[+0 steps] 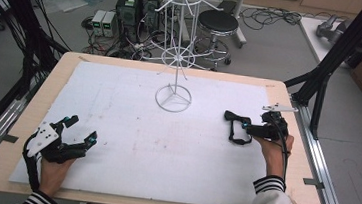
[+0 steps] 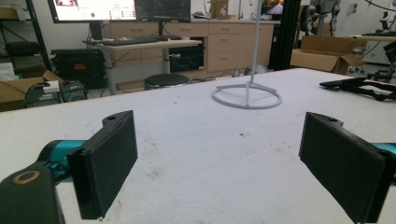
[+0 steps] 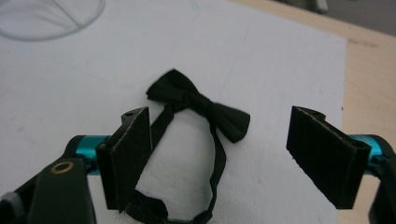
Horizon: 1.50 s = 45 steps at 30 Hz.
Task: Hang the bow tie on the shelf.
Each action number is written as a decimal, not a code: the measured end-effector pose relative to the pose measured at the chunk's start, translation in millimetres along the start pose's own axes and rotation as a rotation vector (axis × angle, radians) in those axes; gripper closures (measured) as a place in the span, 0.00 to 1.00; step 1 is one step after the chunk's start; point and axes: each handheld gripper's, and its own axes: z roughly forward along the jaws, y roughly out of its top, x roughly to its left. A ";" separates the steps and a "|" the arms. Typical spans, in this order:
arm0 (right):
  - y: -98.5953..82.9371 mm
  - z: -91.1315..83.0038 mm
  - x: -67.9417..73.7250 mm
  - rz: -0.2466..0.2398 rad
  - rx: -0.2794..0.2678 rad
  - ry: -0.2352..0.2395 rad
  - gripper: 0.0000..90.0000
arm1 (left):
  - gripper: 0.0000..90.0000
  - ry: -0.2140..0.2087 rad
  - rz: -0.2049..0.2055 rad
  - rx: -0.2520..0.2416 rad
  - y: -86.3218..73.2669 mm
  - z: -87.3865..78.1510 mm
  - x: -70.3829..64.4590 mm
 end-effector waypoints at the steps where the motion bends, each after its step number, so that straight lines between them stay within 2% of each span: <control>1: 0.0 0.0 0.0 0.000 0.000 0.000 0.25 | 0.13 0.000 0.000 -0.001 0.0 0.1 0.0; 3: -0.3 4.3 -0.6 -0.022 0.026 -0.009 0.29 | 0.13 0.000 0.000 0.000 0.0 0.1 0.0; 10: -1.1 14.4 -1.9 -0.020 0.074 -0.026 0.37 | 0.13 0.000 0.000 0.000 0.0 0.1 -0.2; 13: -2.1 18.9 -2.8 -0.026 0.113 -0.033 0.48 | 0.13 0.000 0.000 0.000 0.0 0.1 -0.2; 14: -2.1 18.9 -2.8 -0.026 0.113 -0.033 0.48 | 0.13 0.001 0.000 -0.001 -0.1 0.2 -0.2; 15: -2.7 21.7 -2.2 -0.026 0.139 -0.034 0.53 | 0.13 0.000 0.000 0.000 0.0 0.1 -0.2; 19: -3.3 27.6 -1.2 -0.032 0.178 -0.041 0.58 | 0.13 -0.001 -0.001 0.001 0.0 0.3 -0.2; 21: -3.8 33.7 0.1 -0.046 0.220 -0.056 0.62 | 0.13 0.000 -0.001 0.000 0.0 0.5 -0.3; 23: -3.9 35.3 0.5 -0.051 0.231 -0.059 0.63 | 0.13 -0.001 0.001 0.001 0.0 0.5 -0.2; 31: -5.2 42.3 -2.1 -0.032 0.264 -0.053 0.74 | 0.13 0.000 -0.001 0.002 0.1 0.5 -0.2; 43: -7.2 49.0 -4.4 0.025 0.290 -0.016 0.87 | 0.13 0.000 0.000 0.004 0.0 0.5 -0.1; 45: -6.7 49.4 -4.2 0.034 0.287 -0.010 0.91 | 0.13 -0.001 0.002 0.004 0.0 0.6 -0.1</control>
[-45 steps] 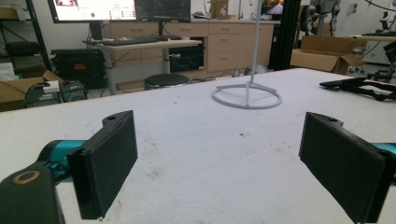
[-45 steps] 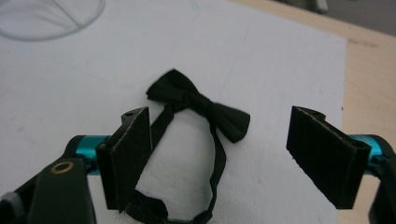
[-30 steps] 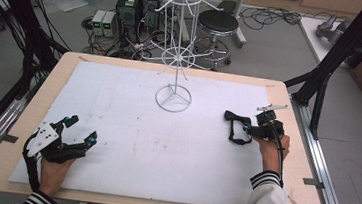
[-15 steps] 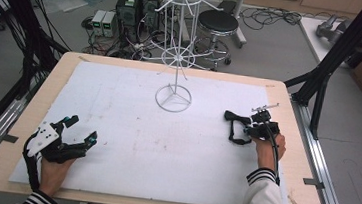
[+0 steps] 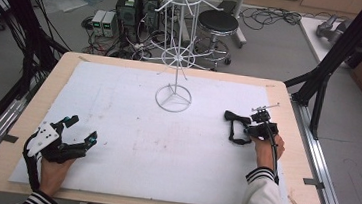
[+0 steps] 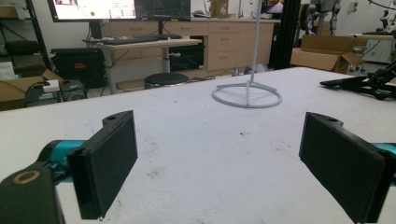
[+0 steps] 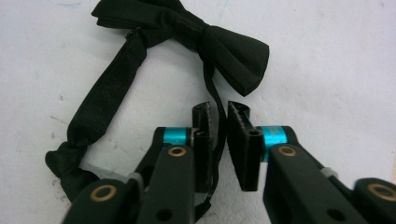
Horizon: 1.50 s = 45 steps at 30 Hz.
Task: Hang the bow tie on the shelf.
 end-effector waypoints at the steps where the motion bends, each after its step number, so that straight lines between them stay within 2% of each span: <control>1: 0.3 0.2 -0.1 -0.001 0.001 0.000 0.95 | 0.13 0.000 0.000 0.001 0.0 -0.1 0.0; 6: 0.6 0.1 0.7 0.027 -0.013 0.010 0.98 | 0.13 0.000 0.001 0.001 0.0 -0.1 0.0; 12: -0.9 -4.0 -2.4 0.075 -0.062 0.046 0.98 | 0.13 -0.001 0.001 0.001 0.1 -0.2 0.0; 15: -1.1 -7.2 -2.5 0.079 -0.083 0.053 0.98 | 0.13 -0.001 0.001 0.001 0.1 -0.2 -0.1; 17: -0.6 -10.7 -1.4 0.078 -0.117 0.063 0.98 | 0.13 -0.001 0.002 0.000 0.0 -0.1 -0.1; 19: -0.1 -12.5 -0.4 0.079 -0.127 0.070 0.98 | 0.13 -0.001 0.002 0.000 0.0 -0.1 -0.1; 24: 1.9 -21.2 3.9 0.082 -0.211 0.104 0.98 | 0.13 -0.001 0.002 0.001 0.1 -0.2 -0.1; 35: 4.4 -39.8 16.2 0.013 -0.343 0.121 0.98 | 0.13 -0.001 0.003 0.001 0.0 -0.3 -0.1; 45: 4.0 -57.6 23.8 -0.006 -0.451 0.141 0.98 | 0.13 -0.001 0.003 0.000 0.0 -0.3 -0.2</control>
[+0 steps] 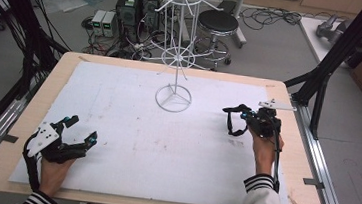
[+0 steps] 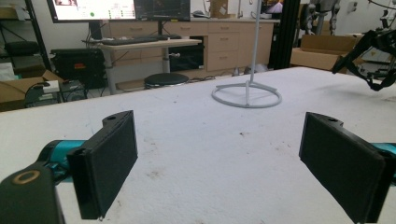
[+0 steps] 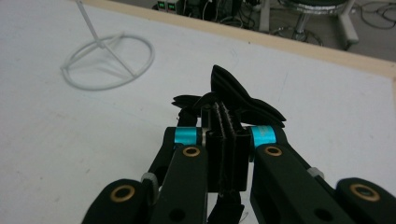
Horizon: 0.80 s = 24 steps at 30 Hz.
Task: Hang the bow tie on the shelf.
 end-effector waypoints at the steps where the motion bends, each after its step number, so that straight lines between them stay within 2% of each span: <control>1: 1.2 -3.0 1.6 -0.007 -0.019 0.000 0.98 | 0.13 0.000 0.000 0.000 0.0 0.0 0.0; 5: 4.8 -13.2 7.2 -0.021 -0.082 0.011 0.98 | 0.13 0.000 0.001 0.001 0.0 0.1 -0.1; 14: 15.8 -31.5 19.0 -0.049 -0.157 0.030 0.98 | 0.13 0.000 0.001 0.001 0.1 0.0 0.0; 16: 21.5 -37.6 24.0 -0.064 -0.183 0.045 0.98 | 0.13 0.000 0.000 0.001 0.0 0.0 0.0; 17: 28.9 -43.6 31.8 -0.088 -0.208 0.048 0.98 | 0.13 0.000 0.000 0.000 0.0 0.0 0.1; 20: 34.7 -47.1 37.5 -0.110 -0.226 0.058 0.98 | 0.13 -0.001 -0.004 -0.001 0.0 0.0 0.2; 24: 48.5 -52.7 53.1 -0.141 -0.259 0.082 0.98 | 0.13 0.000 -0.004 -0.001 0.0 -0.1 0.2</control>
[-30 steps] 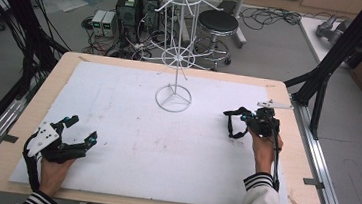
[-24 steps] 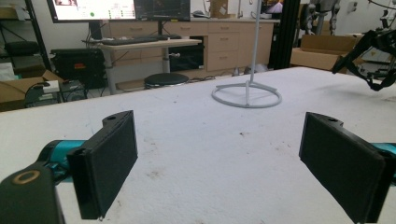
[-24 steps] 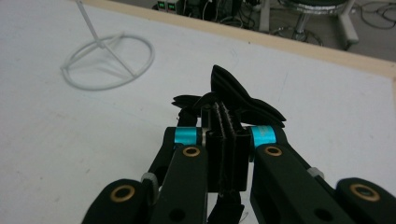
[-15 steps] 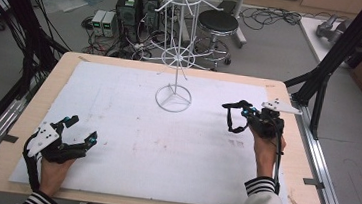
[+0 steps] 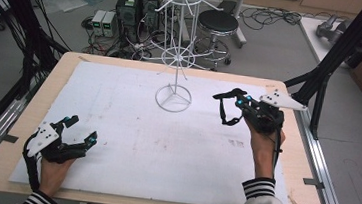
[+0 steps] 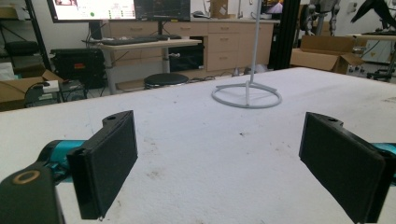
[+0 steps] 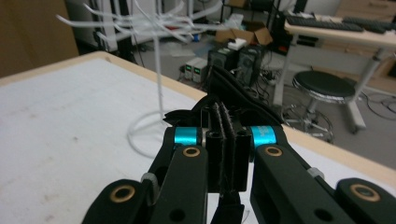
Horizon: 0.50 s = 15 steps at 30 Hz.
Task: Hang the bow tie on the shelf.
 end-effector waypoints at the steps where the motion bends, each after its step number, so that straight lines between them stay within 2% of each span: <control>1: 2.8 0.0 2.6 -0.003 -0.005 0.005 0.98 | 0.13 0.000 0.000 -0.002 0.0 0.1 0.0; 6: 21.2 4.5 21.0 -0.043 -0.037 0.046 0.98 | 0.13 0.001 -0.003 -0.002 0.0 0.1 0.0; 15: 33.7 12.5 36.6 -0.070 -0.045 0.088 0.98 | 0.13 0.000 -0.006 -0.002 -0.1 0.2 0.1</control>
